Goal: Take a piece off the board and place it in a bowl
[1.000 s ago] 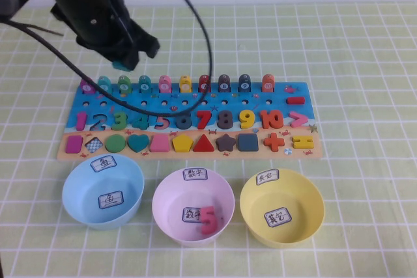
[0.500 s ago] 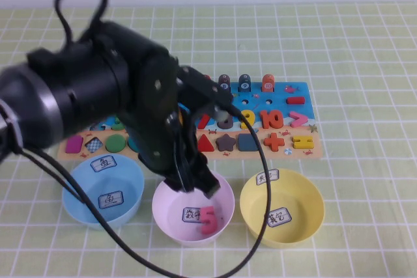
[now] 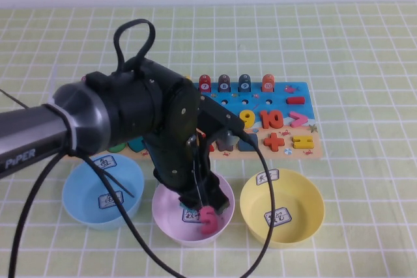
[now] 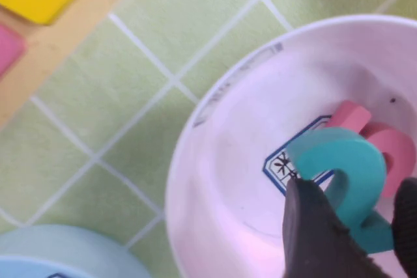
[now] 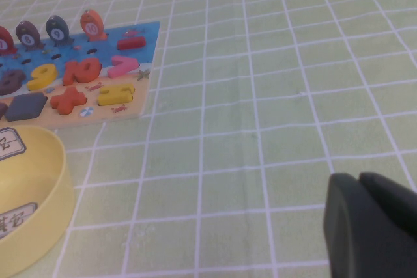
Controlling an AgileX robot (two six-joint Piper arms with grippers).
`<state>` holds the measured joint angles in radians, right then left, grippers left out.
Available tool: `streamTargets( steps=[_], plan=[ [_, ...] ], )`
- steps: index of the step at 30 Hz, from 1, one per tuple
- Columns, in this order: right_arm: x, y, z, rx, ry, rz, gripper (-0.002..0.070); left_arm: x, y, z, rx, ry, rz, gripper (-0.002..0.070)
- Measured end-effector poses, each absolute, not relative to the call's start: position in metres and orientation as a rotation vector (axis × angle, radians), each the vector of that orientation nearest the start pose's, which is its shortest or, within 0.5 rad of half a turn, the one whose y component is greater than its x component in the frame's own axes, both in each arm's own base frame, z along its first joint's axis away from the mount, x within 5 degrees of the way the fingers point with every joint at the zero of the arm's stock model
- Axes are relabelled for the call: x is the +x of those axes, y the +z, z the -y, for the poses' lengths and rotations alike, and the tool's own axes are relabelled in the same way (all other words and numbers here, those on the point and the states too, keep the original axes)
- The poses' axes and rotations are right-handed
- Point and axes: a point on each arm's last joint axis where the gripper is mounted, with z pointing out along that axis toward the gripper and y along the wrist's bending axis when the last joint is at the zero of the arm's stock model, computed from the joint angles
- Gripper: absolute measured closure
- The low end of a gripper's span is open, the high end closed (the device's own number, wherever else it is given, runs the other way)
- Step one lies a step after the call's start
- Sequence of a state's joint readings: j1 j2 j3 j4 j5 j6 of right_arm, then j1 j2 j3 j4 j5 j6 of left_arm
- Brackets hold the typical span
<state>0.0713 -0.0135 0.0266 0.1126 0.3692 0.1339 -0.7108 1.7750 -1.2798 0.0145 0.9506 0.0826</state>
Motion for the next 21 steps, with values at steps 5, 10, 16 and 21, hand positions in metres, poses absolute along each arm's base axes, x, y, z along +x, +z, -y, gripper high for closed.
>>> streamTargets(
  steps=[5,10,16,21],
  plan=[
    [0.052,0.172,-0.007,0.129,0.252,-1.867,0.0694,0.269,0.219,0.231,1.147,-0.082,-2.717,0.0238],
    [0.052,0.172,-0.007,0.129,0.252,-1.867,0.0694,0.269,0.225,0.229,1.127,-0.069,-2.693,0.0194],
    [0.052,0.172,-0.007,0.129,0.252,-1.867,0.0694,0.259,0.259,0.212,1.030,-0.055,-2.494,0.0431],
    [0.052,0.172,-0.007,0.129,0.252,-1.867,0.0694,0.226,0.287,0.184,0.967,-0.137,-2.298,0.0643]
  ],
)
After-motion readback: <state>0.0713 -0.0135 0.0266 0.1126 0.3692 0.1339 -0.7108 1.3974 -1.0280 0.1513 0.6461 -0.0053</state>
